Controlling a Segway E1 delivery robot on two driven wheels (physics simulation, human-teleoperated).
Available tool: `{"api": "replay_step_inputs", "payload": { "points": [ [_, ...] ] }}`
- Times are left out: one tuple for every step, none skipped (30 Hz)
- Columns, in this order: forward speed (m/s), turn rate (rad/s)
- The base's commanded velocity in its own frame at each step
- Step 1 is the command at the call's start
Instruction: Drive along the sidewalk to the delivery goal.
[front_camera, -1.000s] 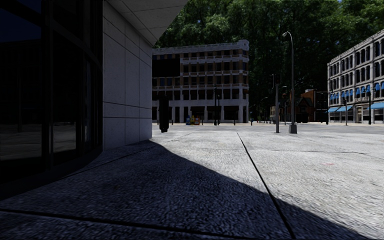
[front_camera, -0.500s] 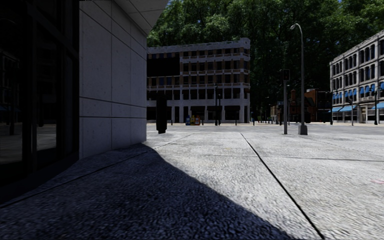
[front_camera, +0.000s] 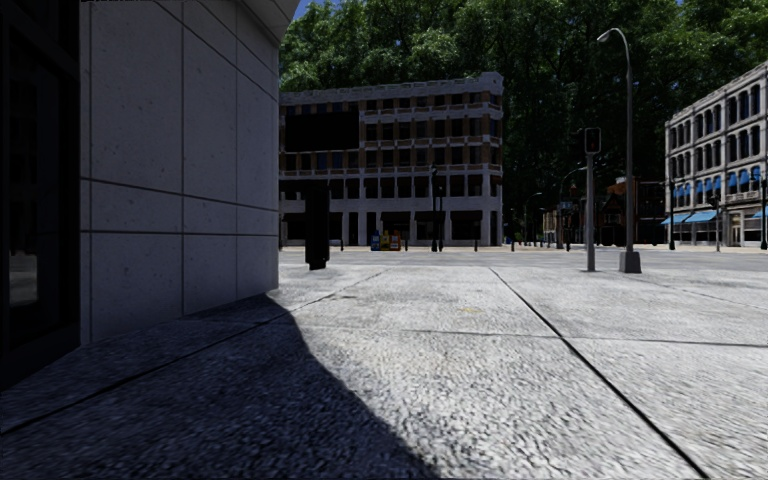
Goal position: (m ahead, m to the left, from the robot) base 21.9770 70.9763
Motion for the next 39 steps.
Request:
{"api": "replay_step_inputs", "payload": {
  "points": [
    [2.00,0.00],
    [2.00,0.00],
    [2.00,0.00],
    [2.00,0.00],
    [2.00,0.00],
    [2.00,0.00],
    [2.00,0.00],
    [2.00,0.00],
    [2.00,0.00],
    [2.00,0.00],
    [2.00,0.00],
    [2.00,0.00],
    [2.00,0.00],
    [2.00,0.00],
    [2.00,0.00],
    [2.00,0.00],
    [2.00,0.00],
    [2.00,0.00],
    [2.00,0.00],
    [2.00,0.00],
    [2.00,0.00],
    [2.00,0.00],
    [2.00,0.00],
    [2.00,0.00],
    [2.00,0.00],
    [2.00,0.00],
    [2.00,0.00],
    [2.00,0.00],
    [2.00,0.00],
    [2.00,0.00],
    [2.00,0.00],
    [2.00,0.00],
    [2.00,0.00],
    [2.00,0.00],
    [2.00,0.00],
    [2.00,0.00],
    [2.00,0.00],
    [2.00,0.00],
    [2.00,0.00]
  ]
}}
